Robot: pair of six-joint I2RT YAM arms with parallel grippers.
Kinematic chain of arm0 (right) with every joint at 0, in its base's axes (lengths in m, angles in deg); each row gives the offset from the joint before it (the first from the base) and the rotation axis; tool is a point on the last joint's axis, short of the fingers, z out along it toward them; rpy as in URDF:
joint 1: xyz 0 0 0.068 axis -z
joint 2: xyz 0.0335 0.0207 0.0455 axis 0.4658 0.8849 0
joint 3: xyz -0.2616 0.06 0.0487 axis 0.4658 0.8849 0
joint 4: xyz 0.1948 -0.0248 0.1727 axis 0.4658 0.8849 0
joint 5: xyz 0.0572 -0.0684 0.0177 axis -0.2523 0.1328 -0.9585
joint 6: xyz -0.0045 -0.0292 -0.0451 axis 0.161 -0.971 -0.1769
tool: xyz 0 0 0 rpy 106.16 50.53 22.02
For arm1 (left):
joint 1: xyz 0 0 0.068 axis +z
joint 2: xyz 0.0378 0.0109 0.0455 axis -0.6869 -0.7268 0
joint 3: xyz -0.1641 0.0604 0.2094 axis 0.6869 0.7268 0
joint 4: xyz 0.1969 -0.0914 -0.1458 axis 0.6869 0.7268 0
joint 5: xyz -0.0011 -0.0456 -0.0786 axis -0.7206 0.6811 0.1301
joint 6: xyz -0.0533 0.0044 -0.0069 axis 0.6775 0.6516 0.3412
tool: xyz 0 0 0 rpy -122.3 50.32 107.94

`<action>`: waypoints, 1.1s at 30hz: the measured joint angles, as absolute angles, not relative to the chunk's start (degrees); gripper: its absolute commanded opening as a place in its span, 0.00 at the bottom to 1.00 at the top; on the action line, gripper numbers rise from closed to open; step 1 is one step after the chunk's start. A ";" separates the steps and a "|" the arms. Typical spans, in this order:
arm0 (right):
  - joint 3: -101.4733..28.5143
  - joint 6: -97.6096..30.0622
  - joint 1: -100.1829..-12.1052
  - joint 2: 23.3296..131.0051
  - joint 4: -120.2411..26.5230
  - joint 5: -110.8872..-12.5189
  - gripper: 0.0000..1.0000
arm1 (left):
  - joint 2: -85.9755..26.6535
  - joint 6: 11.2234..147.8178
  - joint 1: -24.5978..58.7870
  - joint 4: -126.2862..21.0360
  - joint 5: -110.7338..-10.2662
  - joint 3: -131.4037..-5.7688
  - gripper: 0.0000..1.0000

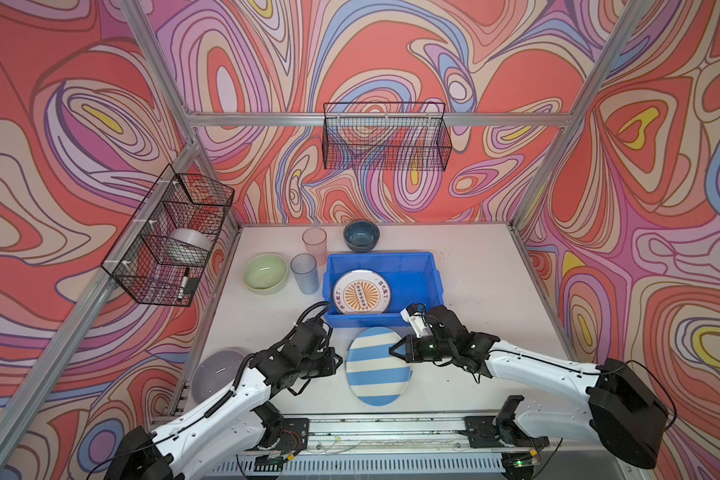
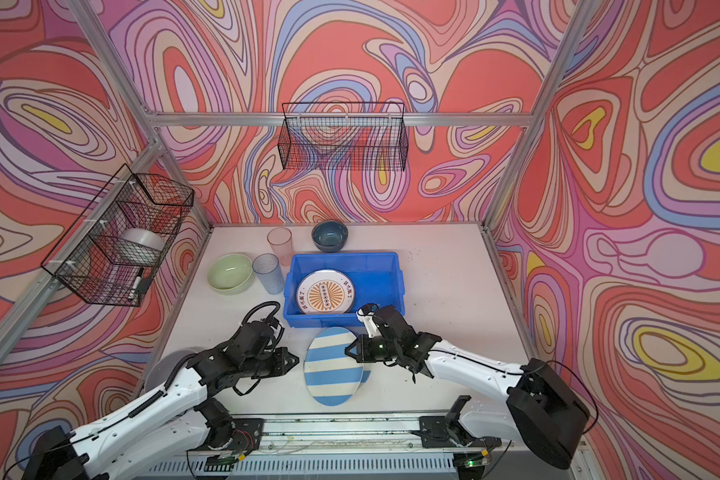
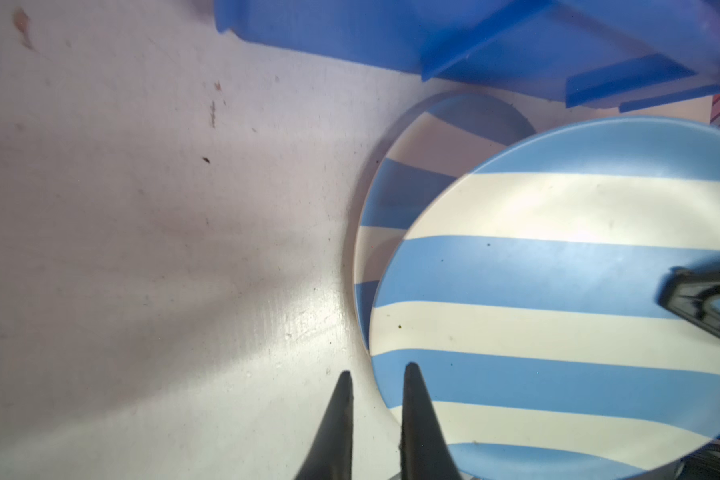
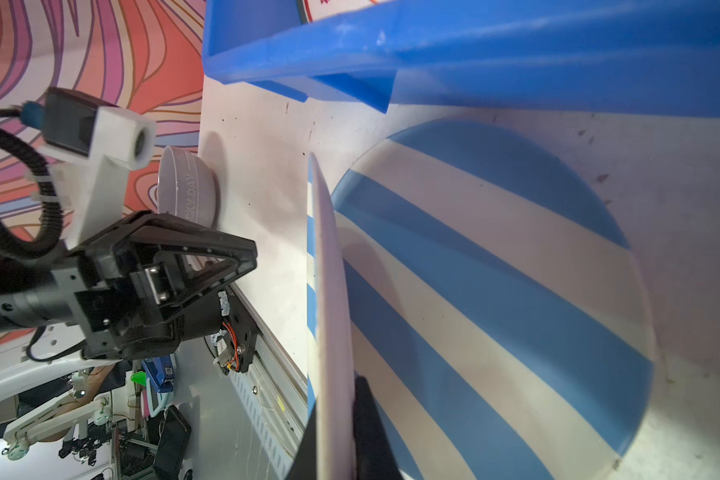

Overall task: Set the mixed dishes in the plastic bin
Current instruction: 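Lift the striped plate off the table with both grippers, then carry the striped plate over the blue bin with both grippers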

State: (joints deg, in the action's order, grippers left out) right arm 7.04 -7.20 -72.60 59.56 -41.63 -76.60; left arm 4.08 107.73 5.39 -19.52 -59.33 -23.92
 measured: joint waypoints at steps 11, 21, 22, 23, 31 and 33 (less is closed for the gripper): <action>-6.58 -10.24 -72.51 60.06 -34.89 -78.24 0.01 | 4.80 103.93 12.82 -7.17 -62.80 -38.54 0.36; -18.03 -13.96 -67.01 65.00 -29.23 -74.48 0.00 | -2.52 97.85 23.72 -6.73 -59.83 -44.18 0.29; -19.19 -14.35 -66.20 65.59 -28.82 -73.85 0.00 | -3.29 97.42 24.12 -7.06 -59.61 -44.44 0.28; -20.63 -14.74 -65.15 66.36 -28.53 -73.21 0.00 | -4.27 96.96 24.51 -7.65 -59.37 -44.62 0.26; -28.44 -16.91 -59.27 73.85 -29.52 -71.97 0.00 | -13.47 93.72 25.71 -11.98 -58.91 -46.43 0.20; -29.60 -17.13 -58.17 76.54 -30.28 -72.16 0.00 | -15.61 93.18 25.87 -13.40 -58.91 -47.06 0.19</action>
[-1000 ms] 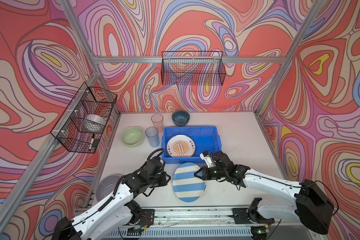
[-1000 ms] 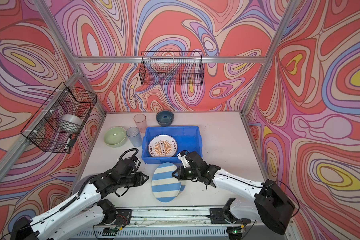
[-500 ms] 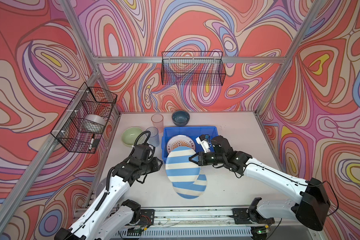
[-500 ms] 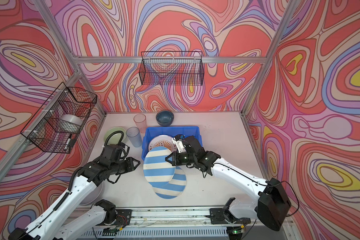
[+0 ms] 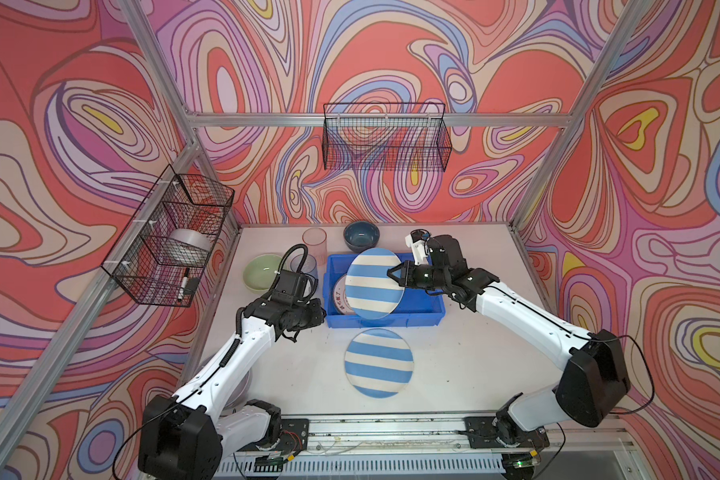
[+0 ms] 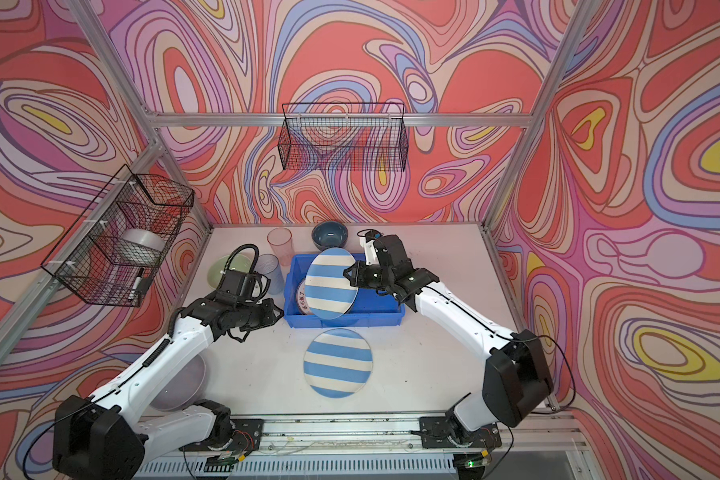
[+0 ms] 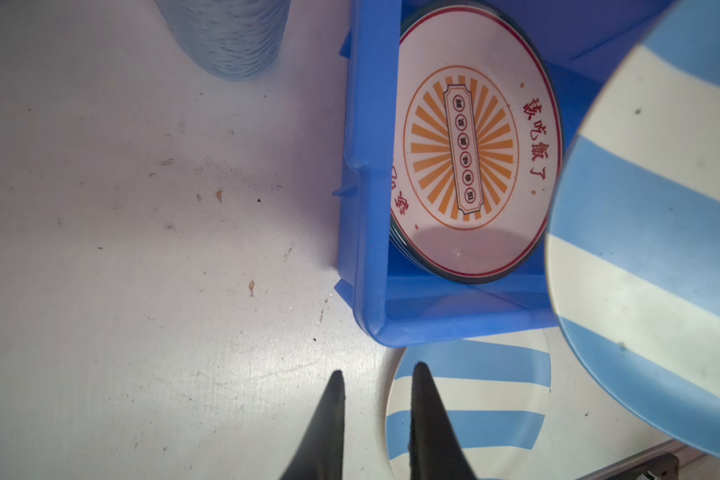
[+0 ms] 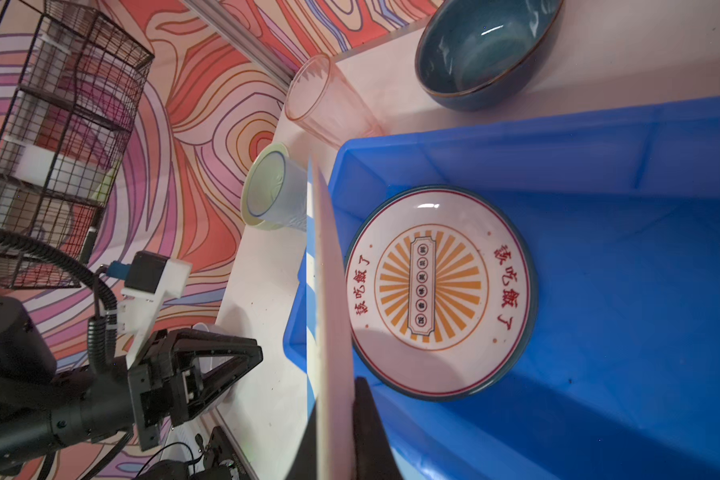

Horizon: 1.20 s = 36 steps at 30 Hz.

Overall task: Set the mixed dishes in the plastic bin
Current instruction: 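Carry the striped plate over the blue bin with both grippers, then lower the striped plate into the bin onto the sunburst plate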

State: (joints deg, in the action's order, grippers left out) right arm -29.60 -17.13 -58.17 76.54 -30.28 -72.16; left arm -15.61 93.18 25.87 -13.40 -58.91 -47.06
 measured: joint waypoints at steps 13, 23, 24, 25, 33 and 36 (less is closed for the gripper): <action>-32.70 -16.64 -56.64 88.98 -37.50 -75.44 0.00 | -23.15 91.80 25.87 -18.03 -59.17 -47.74 0.15; -33.29 -13.96 -56.64 95.21 -43.18 -79.66 0.03 | -25.62 91.56 25.87 -19.13 -58.93 -48.35 0.11; -33.29 -13.67 -56.60 95.73 -43.53 -79.97 0.04 | -25.65 91.54 25.87 -19.13 -58.93 -48.35 0.11; -33.29 -13.50 -56.60 96.06 -43.77 -80.18 0.05 | -25.65 91.51 25.87 -19.13 -58.95 -48.35 0.11; -33.29 -12.86 -56.32 97.07 -44.25 -81.71 0.17 | -25.69 91.38 25.89 -19.08 -58.91 -48.49 0.10; -33.29 -13.15 -56.32 97.07 -44.03 -82.04 0.24 | -25.71 91.38 25.89 -19.06 -58.91 -48.51 0.10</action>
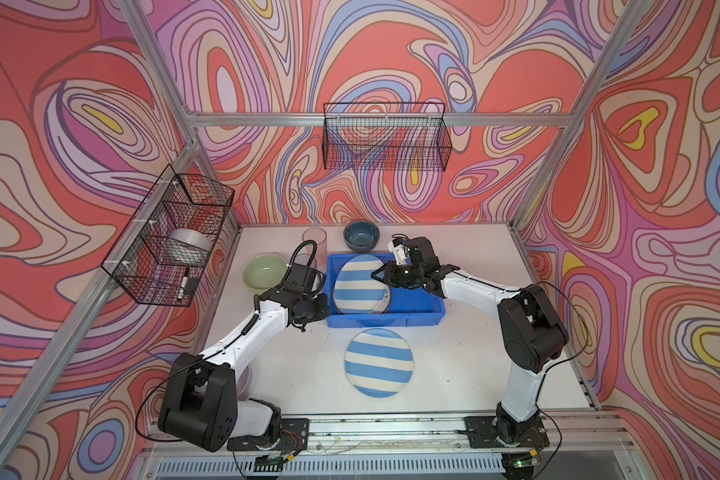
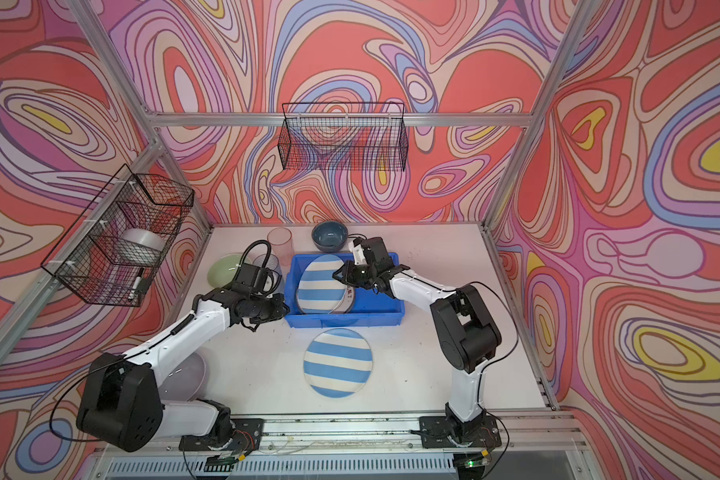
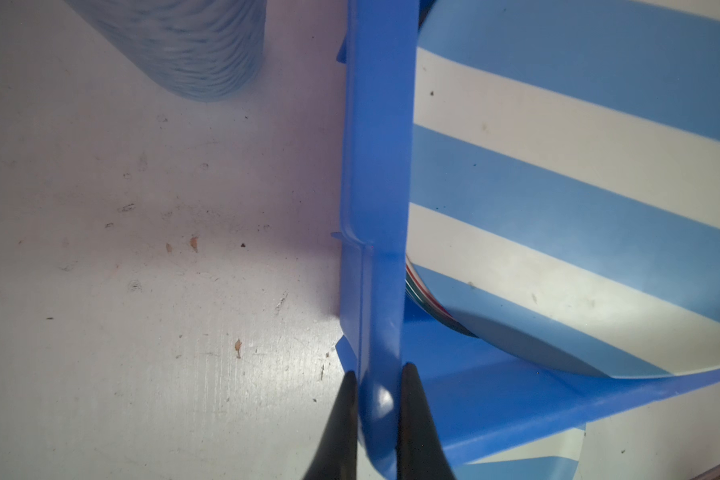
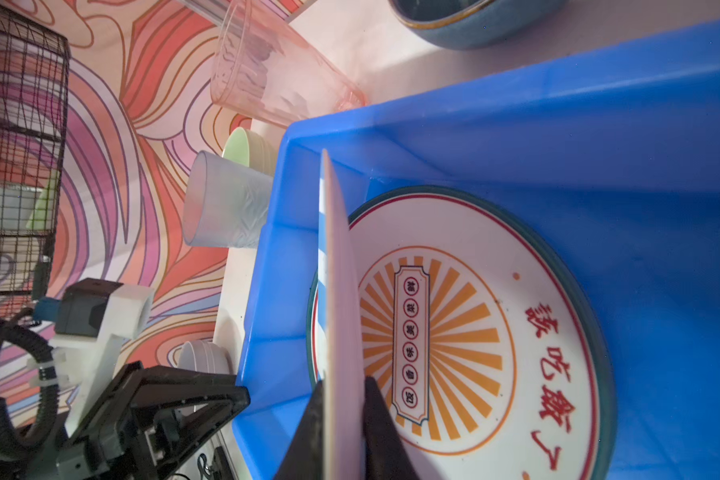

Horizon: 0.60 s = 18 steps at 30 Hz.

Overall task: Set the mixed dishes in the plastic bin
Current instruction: 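Lower the striped plate into the bin onto the sunburst plate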

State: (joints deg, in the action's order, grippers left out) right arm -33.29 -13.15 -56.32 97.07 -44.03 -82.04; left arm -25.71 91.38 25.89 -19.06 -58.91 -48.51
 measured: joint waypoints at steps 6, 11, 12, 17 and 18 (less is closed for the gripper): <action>-34.29 -16.08 -56.32 97.11 -38.09 -80.32 0.34 | -25.73 91.36 26.08 -19.06 -58.58 -48.57 0.10; -36.57 -19.09 -56.34 97.11 -31.88 -77.21 0.38 | -25.84 91.36 26.15 -19.04 -58.23 -48.66 0.10; -37.03 -19.66 -56.32 97.18 -30.59 -76.67 0.39 | -25.93 91.32 26.15 -19.06 -58.04 -48.68 0.10; -39.50 -22.02 -56.34 98.55 -25.39 -73.54 0.43 | -26.19 91.16 26.19 -19.13 -57.14 -48.83 0.10; -39.89 -22.46 -56.34 98.95 -24.43 -72.91 0.45 | -26.28 91.16 26.19 -19.11 -57.01 -48.90 0.10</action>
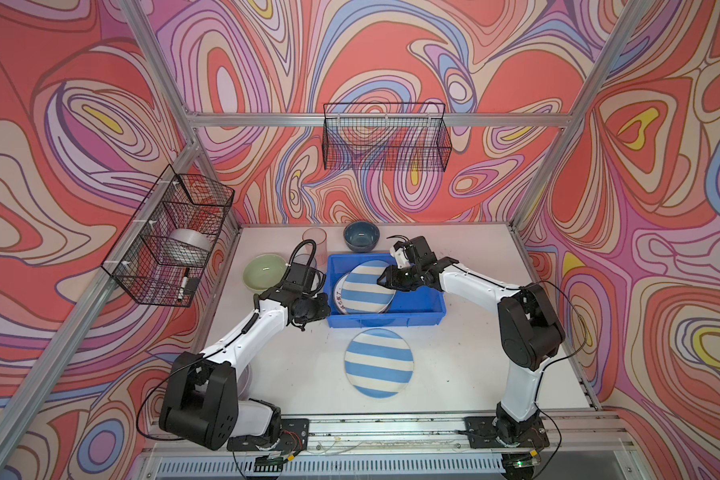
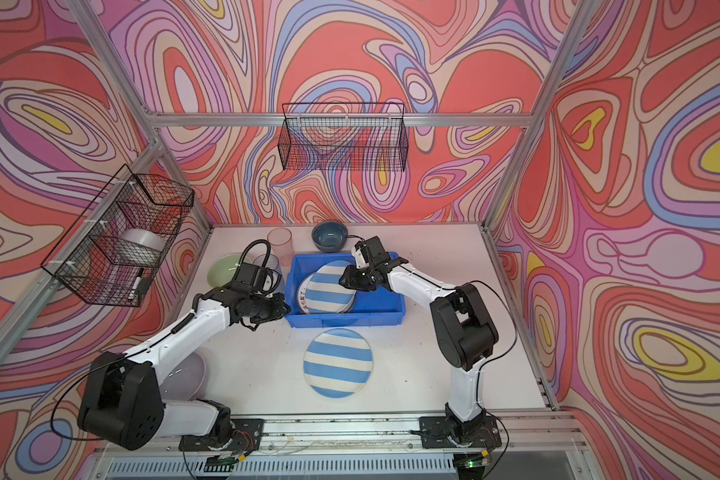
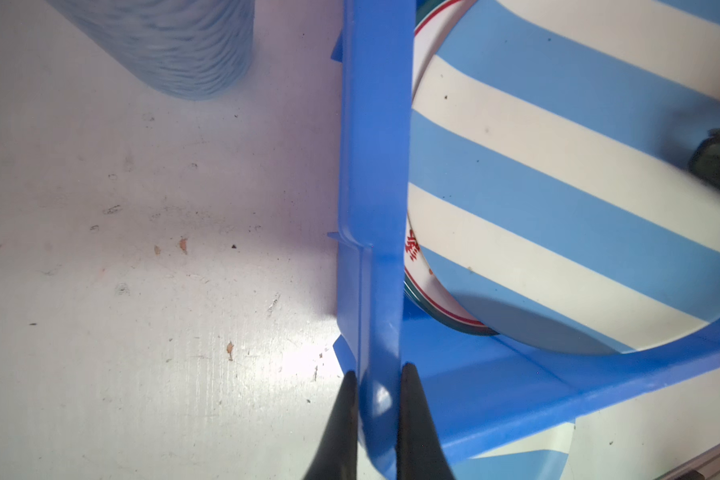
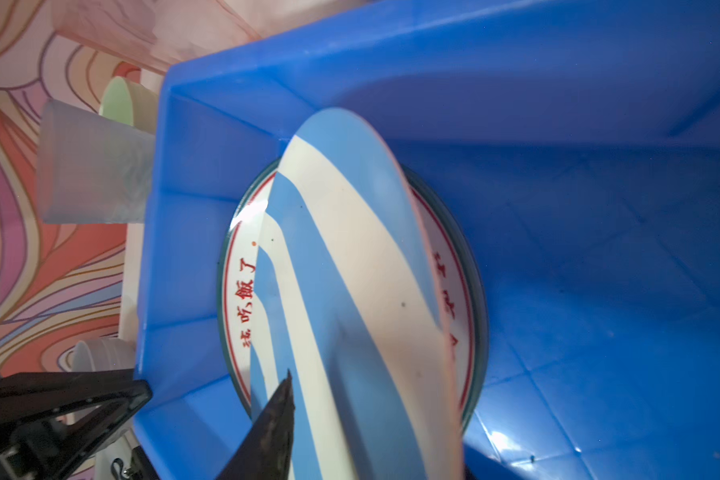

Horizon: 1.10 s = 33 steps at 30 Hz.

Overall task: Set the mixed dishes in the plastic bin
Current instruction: 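Lower the striped plate into the bin onto the sunburst plate, then open both grippers to release the striped plate in the bin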

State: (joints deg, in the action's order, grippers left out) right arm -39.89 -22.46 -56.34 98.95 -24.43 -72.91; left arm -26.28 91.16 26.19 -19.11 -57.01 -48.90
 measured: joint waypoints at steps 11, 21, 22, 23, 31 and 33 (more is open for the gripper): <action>-41.33 -25.56 -56.54 102.05 -18.24 -68.27 0.55 | -26.37 90.97 26.19 -19.11 -56.75 -49.01 0.10; -44.66 -26.59 -58.04 103.89 -16.60 -66.52 0.65 | -26.37 90.97 26.22 -19.11 -56.57 -49.01 0.10; -45.18 -26.68 -58.26 104.26 -16.38 -66.33 0.65 | -26.37 90.97 26.22 -19.11 -56.55 -49.01 0.10; -45.59 -26.81 -58.44 104.59 -16.29 -66.13 0.65 | -26.37 90.97 26.22 -19.11 -56.55 -49.01 0.10; -47.96 -27.86 -59.75 106.29 -14.72 -65.89 0.76 | -26.37 90.95 26.24 -19.13 -56.24 -49.01 0.10; -48.50 -28.32 -59.86 106.44 -13.87 -65.65 0.77 | -26.37 90.95 26.24 -19.11 -56.16 -49.01 0.10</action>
State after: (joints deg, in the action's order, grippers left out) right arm -48.50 -28.32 -59.86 106.44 -13.87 -65.65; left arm -26.37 90.95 26.24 -19.11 -56.16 -49.01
